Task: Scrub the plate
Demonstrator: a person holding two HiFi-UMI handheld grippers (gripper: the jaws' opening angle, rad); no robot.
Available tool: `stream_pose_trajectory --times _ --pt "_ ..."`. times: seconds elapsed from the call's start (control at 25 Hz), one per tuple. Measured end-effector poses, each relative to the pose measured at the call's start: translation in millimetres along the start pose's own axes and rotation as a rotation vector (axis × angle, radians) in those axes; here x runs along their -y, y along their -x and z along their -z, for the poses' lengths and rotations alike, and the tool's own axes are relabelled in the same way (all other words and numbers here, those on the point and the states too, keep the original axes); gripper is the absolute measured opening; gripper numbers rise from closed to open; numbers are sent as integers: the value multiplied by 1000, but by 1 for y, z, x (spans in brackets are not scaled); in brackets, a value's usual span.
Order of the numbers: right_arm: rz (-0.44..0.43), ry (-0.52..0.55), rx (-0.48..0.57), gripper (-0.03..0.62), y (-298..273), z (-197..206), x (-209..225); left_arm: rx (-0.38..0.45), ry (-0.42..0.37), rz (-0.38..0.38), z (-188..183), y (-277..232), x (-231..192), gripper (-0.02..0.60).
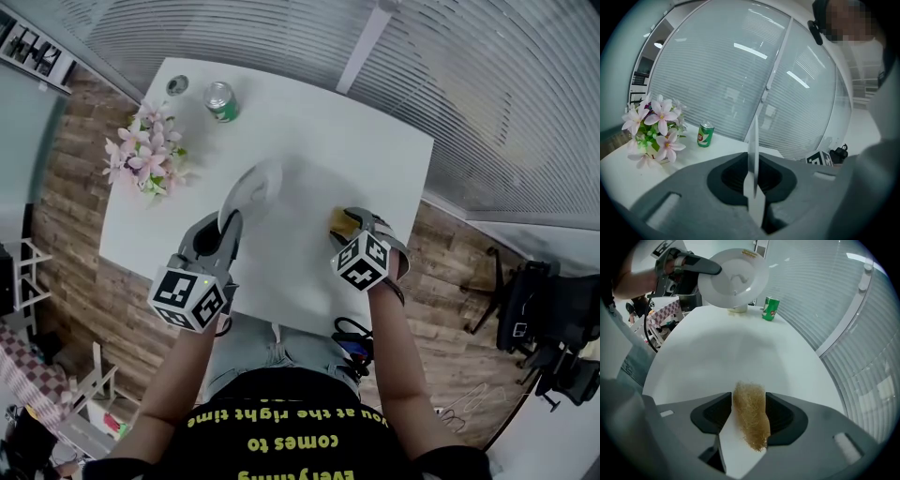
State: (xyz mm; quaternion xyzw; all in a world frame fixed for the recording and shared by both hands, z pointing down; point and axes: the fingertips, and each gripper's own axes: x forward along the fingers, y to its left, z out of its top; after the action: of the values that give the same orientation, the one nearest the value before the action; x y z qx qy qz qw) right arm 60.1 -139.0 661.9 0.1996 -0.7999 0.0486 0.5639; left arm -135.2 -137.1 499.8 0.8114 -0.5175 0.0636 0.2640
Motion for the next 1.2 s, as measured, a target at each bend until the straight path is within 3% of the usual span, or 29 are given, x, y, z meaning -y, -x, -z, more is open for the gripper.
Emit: stream_pose_trajectory --times 0.64,1.2 --pt "15 -97 38 103 0 3 6 6 3 -2 2 3 0 21" --pt "25 -232 167 77 35 -1 15 4 -7 14 1 3 15 21"
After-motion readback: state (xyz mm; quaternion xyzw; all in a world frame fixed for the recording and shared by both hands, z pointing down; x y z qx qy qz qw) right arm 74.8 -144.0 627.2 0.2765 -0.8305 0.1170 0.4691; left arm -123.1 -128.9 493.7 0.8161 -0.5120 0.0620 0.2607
